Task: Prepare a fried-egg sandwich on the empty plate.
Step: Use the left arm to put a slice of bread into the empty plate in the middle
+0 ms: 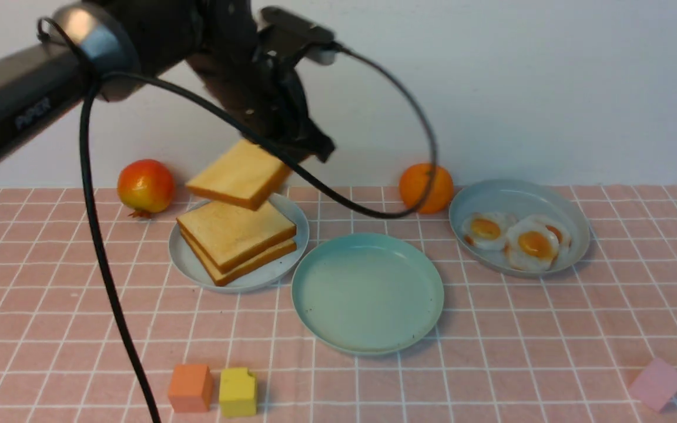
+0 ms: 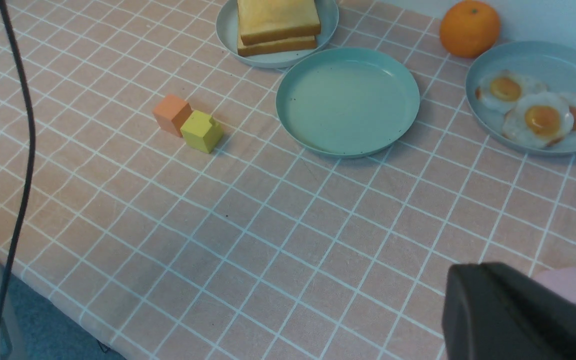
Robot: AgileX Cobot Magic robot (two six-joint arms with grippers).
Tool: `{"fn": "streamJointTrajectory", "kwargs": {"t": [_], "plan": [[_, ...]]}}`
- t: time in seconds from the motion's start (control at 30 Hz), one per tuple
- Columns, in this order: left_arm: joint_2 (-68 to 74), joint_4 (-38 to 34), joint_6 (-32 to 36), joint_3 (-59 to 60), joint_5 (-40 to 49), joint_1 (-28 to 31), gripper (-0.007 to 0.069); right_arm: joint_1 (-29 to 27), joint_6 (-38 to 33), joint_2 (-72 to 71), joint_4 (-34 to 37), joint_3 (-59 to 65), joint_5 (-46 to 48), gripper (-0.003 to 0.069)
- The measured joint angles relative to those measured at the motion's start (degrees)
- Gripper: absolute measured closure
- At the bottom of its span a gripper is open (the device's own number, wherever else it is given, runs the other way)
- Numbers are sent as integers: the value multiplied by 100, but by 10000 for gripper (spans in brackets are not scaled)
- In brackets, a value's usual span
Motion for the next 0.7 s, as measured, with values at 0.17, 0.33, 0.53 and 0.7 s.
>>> {"fn": "streamJointTrajectory", "kwargs": {"t": [0.17,0.33,0.53,0.7], "plan": [[139,-323,777,270,99,-853,595,0,0,0,-4,0,47,610],[644,-274,869,472,-10,-1160,595,0,0,0,-7,0,52,606],[1070,-67,874,472,-419,-1175,595,0,0,0,-7,0,52,599],[1094,-2,874,473,-748,-1175,595,0,0,0,5,0,53,596]]}}
